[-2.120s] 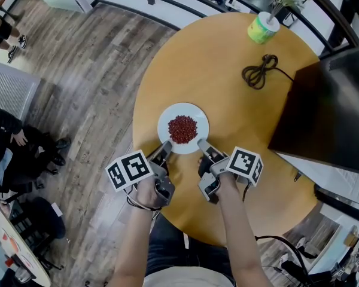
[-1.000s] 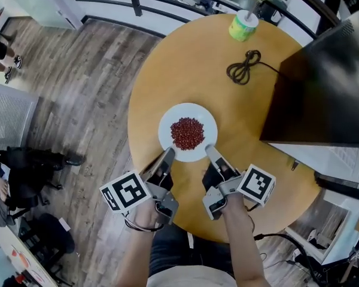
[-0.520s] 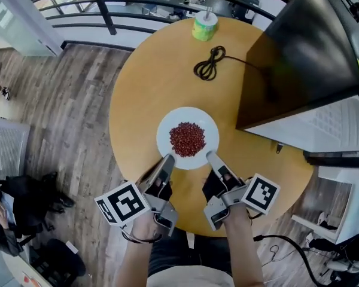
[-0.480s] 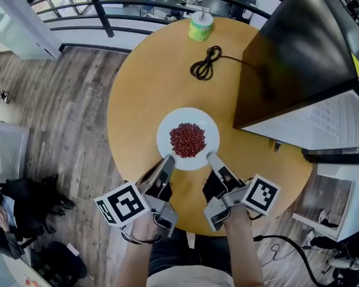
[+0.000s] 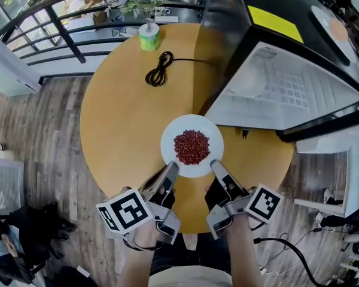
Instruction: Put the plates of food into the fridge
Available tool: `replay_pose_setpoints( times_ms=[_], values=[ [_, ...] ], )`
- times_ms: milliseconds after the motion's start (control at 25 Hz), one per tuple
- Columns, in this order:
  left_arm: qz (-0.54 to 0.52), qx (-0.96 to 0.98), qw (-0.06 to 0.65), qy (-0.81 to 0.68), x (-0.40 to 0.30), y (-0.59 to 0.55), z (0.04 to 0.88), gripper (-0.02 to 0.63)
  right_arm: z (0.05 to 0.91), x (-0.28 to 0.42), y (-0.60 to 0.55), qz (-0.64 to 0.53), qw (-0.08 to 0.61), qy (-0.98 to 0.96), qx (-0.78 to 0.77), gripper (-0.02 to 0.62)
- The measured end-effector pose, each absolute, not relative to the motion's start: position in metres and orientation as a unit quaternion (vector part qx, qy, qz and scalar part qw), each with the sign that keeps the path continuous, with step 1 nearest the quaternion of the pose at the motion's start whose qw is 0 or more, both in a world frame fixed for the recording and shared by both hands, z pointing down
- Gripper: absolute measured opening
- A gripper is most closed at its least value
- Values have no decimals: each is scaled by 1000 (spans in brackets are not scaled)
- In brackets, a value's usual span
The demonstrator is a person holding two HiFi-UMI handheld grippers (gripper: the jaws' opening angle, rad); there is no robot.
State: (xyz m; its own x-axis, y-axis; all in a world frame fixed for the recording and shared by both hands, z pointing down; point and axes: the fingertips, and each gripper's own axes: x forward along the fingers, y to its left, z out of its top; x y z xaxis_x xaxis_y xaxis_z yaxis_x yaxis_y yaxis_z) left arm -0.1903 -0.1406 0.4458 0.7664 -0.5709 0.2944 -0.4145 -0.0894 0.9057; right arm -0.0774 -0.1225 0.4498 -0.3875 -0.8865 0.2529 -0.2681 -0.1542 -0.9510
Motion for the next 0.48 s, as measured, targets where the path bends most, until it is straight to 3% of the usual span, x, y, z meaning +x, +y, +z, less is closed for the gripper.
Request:
replay_pose_setpoints(
  times_ms=[480],
  values=[
    [-85,727,584,-350,-42,-95,435,35,439,72,-80,-586,276,599,-471,20]
  ],
)
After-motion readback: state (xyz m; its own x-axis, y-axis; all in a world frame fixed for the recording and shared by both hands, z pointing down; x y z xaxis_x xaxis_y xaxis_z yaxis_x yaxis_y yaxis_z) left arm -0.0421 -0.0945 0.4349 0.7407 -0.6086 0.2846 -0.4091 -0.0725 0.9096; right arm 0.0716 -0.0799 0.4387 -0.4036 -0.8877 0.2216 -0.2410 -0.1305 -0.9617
